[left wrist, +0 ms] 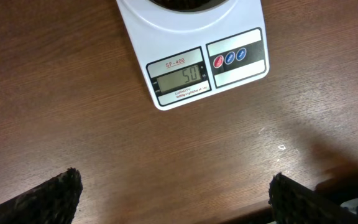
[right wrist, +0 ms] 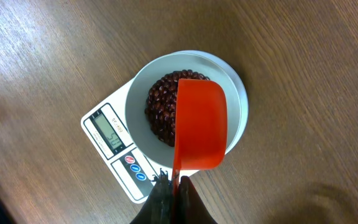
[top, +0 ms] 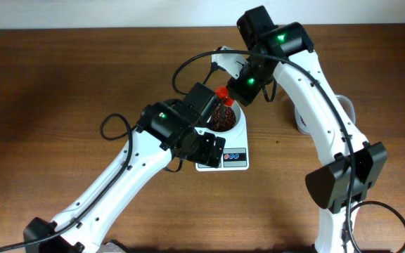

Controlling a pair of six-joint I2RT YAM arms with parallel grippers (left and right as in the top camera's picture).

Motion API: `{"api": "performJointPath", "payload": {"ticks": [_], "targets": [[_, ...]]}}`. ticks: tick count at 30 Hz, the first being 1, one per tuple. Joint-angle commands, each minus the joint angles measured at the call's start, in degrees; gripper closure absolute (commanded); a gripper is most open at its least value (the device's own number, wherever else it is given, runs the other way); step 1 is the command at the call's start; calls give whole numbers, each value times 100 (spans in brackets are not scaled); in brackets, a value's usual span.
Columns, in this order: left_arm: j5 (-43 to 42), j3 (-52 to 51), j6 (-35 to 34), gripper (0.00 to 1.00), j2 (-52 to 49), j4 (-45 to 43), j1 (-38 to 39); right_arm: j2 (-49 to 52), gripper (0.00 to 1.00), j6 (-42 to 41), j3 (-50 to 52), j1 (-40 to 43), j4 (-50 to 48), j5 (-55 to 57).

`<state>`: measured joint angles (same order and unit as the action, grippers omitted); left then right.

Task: Scoop item into bowl and weigh 50g on scale
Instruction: 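Tilt the scoop to pour the remaining beans into the bowl, then move the scoop back right into the bean tub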

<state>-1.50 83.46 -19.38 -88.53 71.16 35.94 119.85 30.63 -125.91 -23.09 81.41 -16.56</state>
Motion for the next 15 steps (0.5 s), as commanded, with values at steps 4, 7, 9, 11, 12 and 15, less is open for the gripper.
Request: {"api": "performJointPath", "payload": {"ticks": [4,7,9,11,12,15], "targets": [[37,-7,-74,1,-24,7,33,-57,96,44,-140,105,-13,-490],[37,-7,-74,1,-24,4,33,-57,96,46,-140,365,9,-1016],[37,-7,-74,1,-24,7,33,-55,96,46,-140,610,96,-1410],[37,-7,-74,1,-24,7,33,-50,96,46,-140,831,225,-1829],[37,-7,-74,1,-24,7,33,-50,96,46,-140,949,308,-2070],[37,-7,-74,1,-24,4,33,-50,96,46,-140,1414,527,-2354]]}}
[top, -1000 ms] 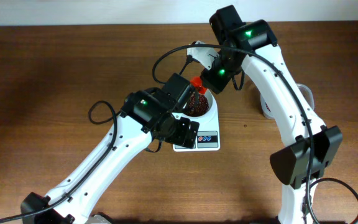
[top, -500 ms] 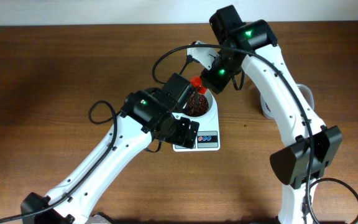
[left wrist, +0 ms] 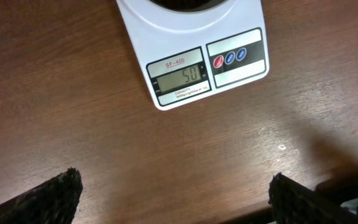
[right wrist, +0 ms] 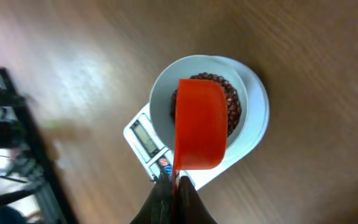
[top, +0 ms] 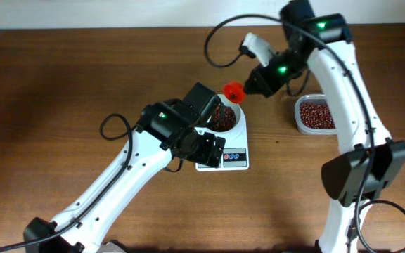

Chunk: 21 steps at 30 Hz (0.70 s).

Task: Scoop item into bowl and weigh 50g on scale
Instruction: 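Move the scoop back right into the bean tub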

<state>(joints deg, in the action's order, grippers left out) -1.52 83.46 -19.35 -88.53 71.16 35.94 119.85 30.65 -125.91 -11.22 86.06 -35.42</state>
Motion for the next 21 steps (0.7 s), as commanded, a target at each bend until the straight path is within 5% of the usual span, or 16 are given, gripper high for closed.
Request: {"api": "performJointPath", "payload": {"ticks": [1,12,21], "targets": [[39,-7,-76,1,-24,7,33,-50,96,44,-140,481,142,-470],[39,-7,-76,1,-24,4,33,-46,96,46,20,2743,678,-442],[39,-7,-76,1,-24,4,33,-44,96,-247,1530,3532,20,227]]}}
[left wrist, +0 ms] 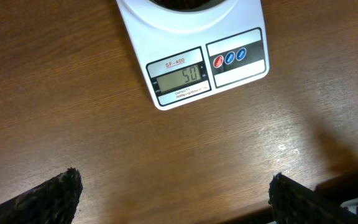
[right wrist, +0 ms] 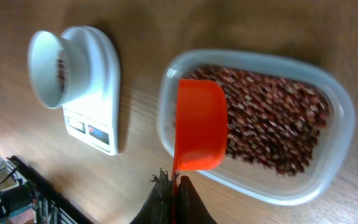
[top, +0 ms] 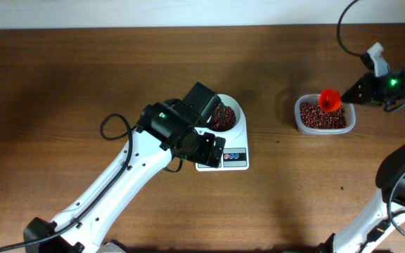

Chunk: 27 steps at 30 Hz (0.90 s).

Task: Scoop item into bowl and weigh 50g on scale
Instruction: 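Move the scoop back right into the bean tub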

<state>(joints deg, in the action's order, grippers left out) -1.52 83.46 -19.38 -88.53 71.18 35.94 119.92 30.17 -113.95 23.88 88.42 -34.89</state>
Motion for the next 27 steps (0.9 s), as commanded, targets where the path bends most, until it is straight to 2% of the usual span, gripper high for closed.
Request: {"api": "performJointPath", "payload": {"ticks": [1,7,12,16,20,21,22,25,27], "targets": [[39,-7,-74,1,-24,2,33,-50,96,-435,540,20,-448,249],[39,-7,-74,1,-24,4,33,-50,96,-826,1355,-103,-1095,251],[39,-7,-74,1,-24,4,33,-50,96,-824,1497,-293,-1373,308],[39,-7,-74,1,-24,4,33,-50,96,-1362,1506,-435,-1602,1368],[39,-7,-74,1,-24,4,33,-50,95,-1375,1506,-553,-1683,1421],[39,-7,-74,1,-24,4,33,-50,89,-1375,1506,-588,-1700,1421],[39,-7,-74,1,-24,4,33,-50,77,-1377,1506,-605,-1698,1419],[39,-7,-74,1,-24,2,33,-52,65,-1377,1460,-621,-1641,1419],[39,-7,-74,1,-24,4,33,-59,53,-1423,1327,-619,-1596,1423]]}}
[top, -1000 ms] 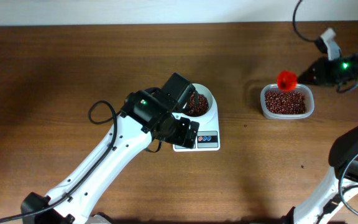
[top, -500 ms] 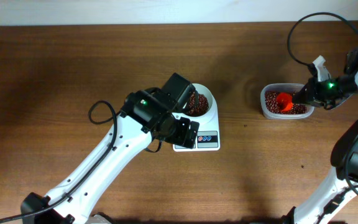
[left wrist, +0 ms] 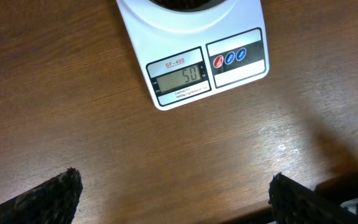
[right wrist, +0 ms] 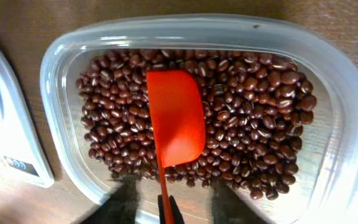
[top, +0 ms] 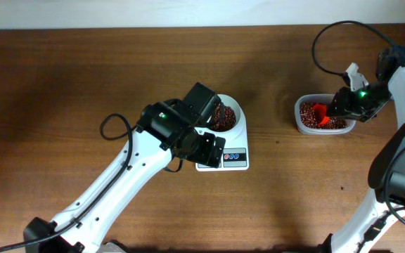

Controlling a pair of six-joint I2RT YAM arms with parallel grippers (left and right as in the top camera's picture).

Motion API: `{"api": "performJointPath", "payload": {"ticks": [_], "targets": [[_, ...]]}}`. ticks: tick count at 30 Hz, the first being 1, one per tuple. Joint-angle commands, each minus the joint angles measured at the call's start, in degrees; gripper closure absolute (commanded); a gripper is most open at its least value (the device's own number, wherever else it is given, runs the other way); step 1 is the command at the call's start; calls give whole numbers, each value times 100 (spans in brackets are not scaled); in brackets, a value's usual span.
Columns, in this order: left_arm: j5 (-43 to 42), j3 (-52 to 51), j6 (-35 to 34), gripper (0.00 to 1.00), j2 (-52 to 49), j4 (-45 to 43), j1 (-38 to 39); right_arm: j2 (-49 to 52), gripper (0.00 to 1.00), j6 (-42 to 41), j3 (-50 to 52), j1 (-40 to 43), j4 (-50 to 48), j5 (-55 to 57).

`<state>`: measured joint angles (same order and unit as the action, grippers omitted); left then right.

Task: Scoop item into bowl and weigh 50g on scale
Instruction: 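Move the scoop back right into the bean tub, then lower the scoop into the tub and open the right gripper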

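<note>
A white scale carries a white bowl of red-brown beans, and its display reads 50. My left gripper hangs open over bare wood just in front of the scale, with nothing between its fingers. The orange scoop lies on the beans in the clear plastic container. My right gripper is at the container's near rim. It is open, with a blurred finger on each side of the scoop's thin handle.
The container sits on the brown wooden table, to the right of the scale. A corner of the scale shows at the left of the right wrist view. My left arm crosses the table from the lower left.
The scoop was held above the container with my right gripper shut on its handle. Now it rests on the beans and the fingers stand apart. The left arm and the reading are unchanged.
My right gripper held the scoop over the bowl on the scale, which read 50. Then the scoop was at the bowl's right edge, then over the bean container. Now it lies in the container, let go. The left gripper stayed open throughout.
</note>
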<state>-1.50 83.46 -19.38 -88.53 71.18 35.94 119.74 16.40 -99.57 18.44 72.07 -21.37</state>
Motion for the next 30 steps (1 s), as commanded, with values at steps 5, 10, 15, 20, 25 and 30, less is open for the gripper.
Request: {"api": "performJointPath", "payload": {"ticks": [5,10,15,20,25,30], "targets": [[37,-7,-74,1,-24,4,33,-44,35,-118,-916,-76,302,621],[37,-7,-74,1,-24,4,33,-44,36,-227,-1316,-125,374,-168],[37,-7,-74,1,-24,4,33,-39,81,-210,-1314,-476,4,-671],[37,-7,-74,1,-24,4,33,-39,96,-765,-1010,-1001,739,358],[37,-7,-74,1,-24,2,33,-39,96,-1377,-629,-981,859,2146],[37,-7,-74,1,-24,4,33,-37,96,-1384,-627,-857,404,2382]]}}
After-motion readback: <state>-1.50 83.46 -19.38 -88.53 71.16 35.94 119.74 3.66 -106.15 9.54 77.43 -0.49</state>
